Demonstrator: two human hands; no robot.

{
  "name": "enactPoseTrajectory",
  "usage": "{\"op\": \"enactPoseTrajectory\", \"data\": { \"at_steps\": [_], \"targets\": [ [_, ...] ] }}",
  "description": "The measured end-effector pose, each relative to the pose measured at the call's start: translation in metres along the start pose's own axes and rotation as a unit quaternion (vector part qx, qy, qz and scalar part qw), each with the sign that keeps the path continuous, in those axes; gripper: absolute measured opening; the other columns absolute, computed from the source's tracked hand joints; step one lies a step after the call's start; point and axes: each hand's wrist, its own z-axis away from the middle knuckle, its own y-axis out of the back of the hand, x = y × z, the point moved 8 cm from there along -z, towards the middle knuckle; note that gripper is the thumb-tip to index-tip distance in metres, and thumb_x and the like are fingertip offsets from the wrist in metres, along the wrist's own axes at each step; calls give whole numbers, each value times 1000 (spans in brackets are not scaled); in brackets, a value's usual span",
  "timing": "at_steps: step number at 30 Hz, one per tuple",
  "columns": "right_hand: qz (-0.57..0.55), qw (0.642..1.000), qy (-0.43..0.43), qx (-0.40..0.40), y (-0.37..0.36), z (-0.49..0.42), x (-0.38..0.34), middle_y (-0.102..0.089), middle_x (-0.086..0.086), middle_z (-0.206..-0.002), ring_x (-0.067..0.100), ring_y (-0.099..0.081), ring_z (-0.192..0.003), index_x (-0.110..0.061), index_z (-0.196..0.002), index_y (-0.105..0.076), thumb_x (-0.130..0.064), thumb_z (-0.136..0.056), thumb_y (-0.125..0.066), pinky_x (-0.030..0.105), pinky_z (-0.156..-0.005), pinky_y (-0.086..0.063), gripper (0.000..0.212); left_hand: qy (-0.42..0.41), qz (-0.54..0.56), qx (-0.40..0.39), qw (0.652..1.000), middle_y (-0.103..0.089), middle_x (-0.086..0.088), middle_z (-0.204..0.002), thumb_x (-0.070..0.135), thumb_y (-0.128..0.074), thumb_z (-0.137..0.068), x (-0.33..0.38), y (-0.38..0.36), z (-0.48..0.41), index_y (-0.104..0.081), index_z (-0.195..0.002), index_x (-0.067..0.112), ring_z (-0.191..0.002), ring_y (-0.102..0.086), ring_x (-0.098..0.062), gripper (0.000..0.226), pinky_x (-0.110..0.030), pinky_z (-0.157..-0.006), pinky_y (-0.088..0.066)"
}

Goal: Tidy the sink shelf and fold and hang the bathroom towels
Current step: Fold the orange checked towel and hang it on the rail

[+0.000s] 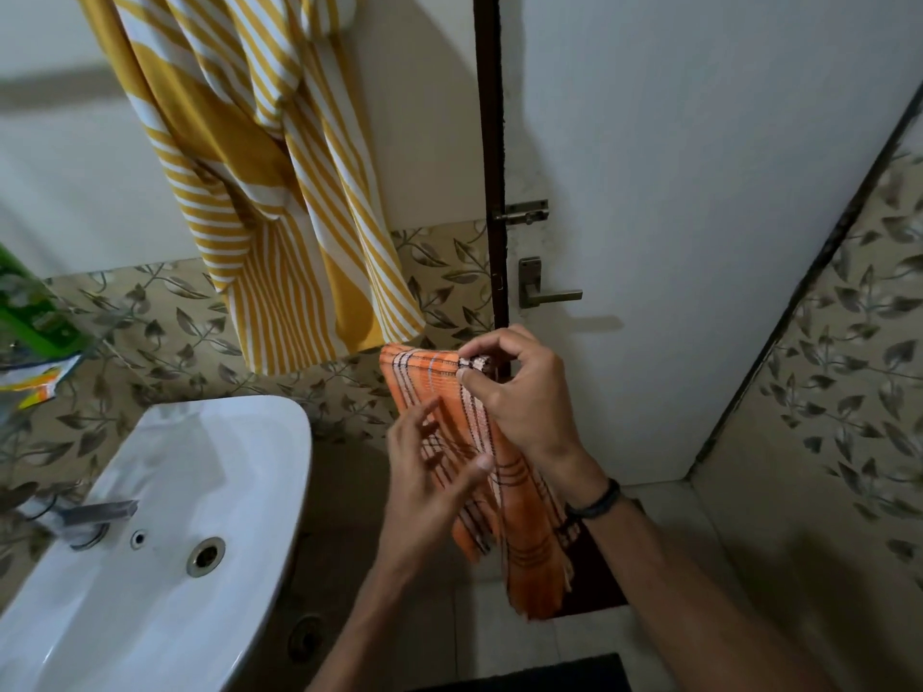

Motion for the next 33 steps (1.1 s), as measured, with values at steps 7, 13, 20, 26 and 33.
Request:
{"op": "enactPoseTrajectory", "data": {
  "at_steps": [7, 13, 20, 26, 33],
  "targets": [
    [13, 999, 31, 6, 1, 1, -10, -60, -5, -98, 5, -65, -95, -18, -89, -73, -9, -81, -77, 18, -74, -58, 12, -4, -46, 56, 997, -42, 12, -149, 10, -73, -85, 9, -22, -5, -29, -155, 30, -134, -45, -1, 84, -31, -112, -46],
    [23, 998, 55, 27, 6, 0, -13, -59, -4, -97, 9, -65, -94, -14, -91, -74, -10, -81, -78, 26, -71, -61, 12, -82, -226, 81, 967, -48, 2, -151, 22, -71, -87, 15, -24, -7, -27, -157, 24, -130, -51, -13, 83, -34, -98, -51],
    [27, 996, 79, 31, 5, 5, -21, -56, -4, -97, 13, -62, -95, -16, -92, -72, -16, -82, -75, 33, -75, -60, 10, -131, -341, 144, 920, -65, -11, -125, 11, -81, -78, -2, -14, -17, -46, -140, 16, -105, -65, -29, 72, -42, -67, -61],
    [29, 993, 115, 25, -8, 14, -33, -52, -3, -100, 15, -61, -97, -19, -95, -68, -22, -85, -70, 32, -68, -61, 11, -138, -261, 269, 917, -66, -12, -111, 0, -82, -76, -6, 9, -19, -65, -116, 3, -83, -68, -26, 44, -26, -60, -48],
    [-7, 990, 135, 27, -16, 26, -42, -50, -2, -97, 13, -60, -93, -21, -92, -65, -13, -83, -73, 28, -70, -60, 15, -102, -203, 393, 891, -57, -9, -69, 36, -63, -90, -7, 44, -16, -52, -77, 6, -55, -53, -26, 35, -34, -45, -36]
  ]
}}
